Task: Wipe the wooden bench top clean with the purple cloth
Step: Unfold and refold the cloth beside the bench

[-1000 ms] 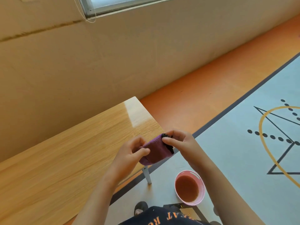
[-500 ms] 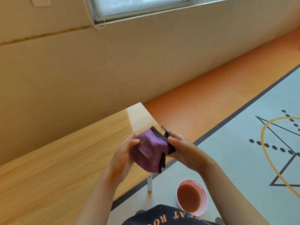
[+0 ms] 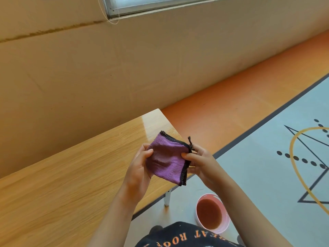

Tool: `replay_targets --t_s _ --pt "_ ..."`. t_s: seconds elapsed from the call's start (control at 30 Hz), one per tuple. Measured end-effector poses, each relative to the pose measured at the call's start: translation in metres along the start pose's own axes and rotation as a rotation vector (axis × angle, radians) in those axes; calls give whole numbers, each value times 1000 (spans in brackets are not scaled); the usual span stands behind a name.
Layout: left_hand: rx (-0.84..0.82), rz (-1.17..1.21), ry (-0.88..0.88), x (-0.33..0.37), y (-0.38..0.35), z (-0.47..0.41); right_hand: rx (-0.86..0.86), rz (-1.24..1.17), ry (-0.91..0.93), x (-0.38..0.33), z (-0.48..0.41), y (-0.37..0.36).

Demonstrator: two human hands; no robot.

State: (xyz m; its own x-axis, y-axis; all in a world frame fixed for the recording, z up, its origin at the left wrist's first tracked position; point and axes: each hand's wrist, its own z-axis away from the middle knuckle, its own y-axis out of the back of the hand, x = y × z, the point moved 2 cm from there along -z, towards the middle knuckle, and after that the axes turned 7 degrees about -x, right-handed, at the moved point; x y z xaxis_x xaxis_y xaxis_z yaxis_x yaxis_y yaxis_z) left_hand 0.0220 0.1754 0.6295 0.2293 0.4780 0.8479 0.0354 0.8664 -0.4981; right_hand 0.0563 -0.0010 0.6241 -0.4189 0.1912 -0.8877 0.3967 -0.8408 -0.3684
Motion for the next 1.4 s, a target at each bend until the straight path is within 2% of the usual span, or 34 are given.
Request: replay_targets --t_s 0.1,0.27,0.37,0.47,0.53,0.6,0.67,0.77,0.9,1.0,1.07,1.27,1.4 --pt "13 -18 41 -6 -1 1 34 53 -21 4 1 4" --pt "-14 3 75 -1 8 -2 19 140 65 4 4 14" --pt "-103 -43 129 2 6 -6 -51 227 -14 -2 1 11" --pt "-177 -171 255 2 0 -10 -175 226 -105 -1 -2 1" --pt "-177 -210 299 1 3 -14 -161 211 -86 -1 -3 -2" --pt "-153 -105 307 -2 6 -14 -111 162 -33 0 -4 0" --pt "-123 128 356 -10 7 -11 -42 57 -5 2 -4 6" --pt "-207 354 433 -35 3 -5 48 -62 12 7 -3 19" --pt "-191 -22 424 -51 -9 -11 180 -88 4 20 7 43" --pt "-126 -208 416 -60 -13 -27 262 5 -68 29 25 65" --pt "-158 -320 432 -73 -21 -38 327 8 -117 38 40 85" --pt "-310 -297 538 -126 -58 -57 568 -205 -115 66 79 134" --pt "-337 -291 635 -175 -69 -74 545 -206 -210 103 97 160"
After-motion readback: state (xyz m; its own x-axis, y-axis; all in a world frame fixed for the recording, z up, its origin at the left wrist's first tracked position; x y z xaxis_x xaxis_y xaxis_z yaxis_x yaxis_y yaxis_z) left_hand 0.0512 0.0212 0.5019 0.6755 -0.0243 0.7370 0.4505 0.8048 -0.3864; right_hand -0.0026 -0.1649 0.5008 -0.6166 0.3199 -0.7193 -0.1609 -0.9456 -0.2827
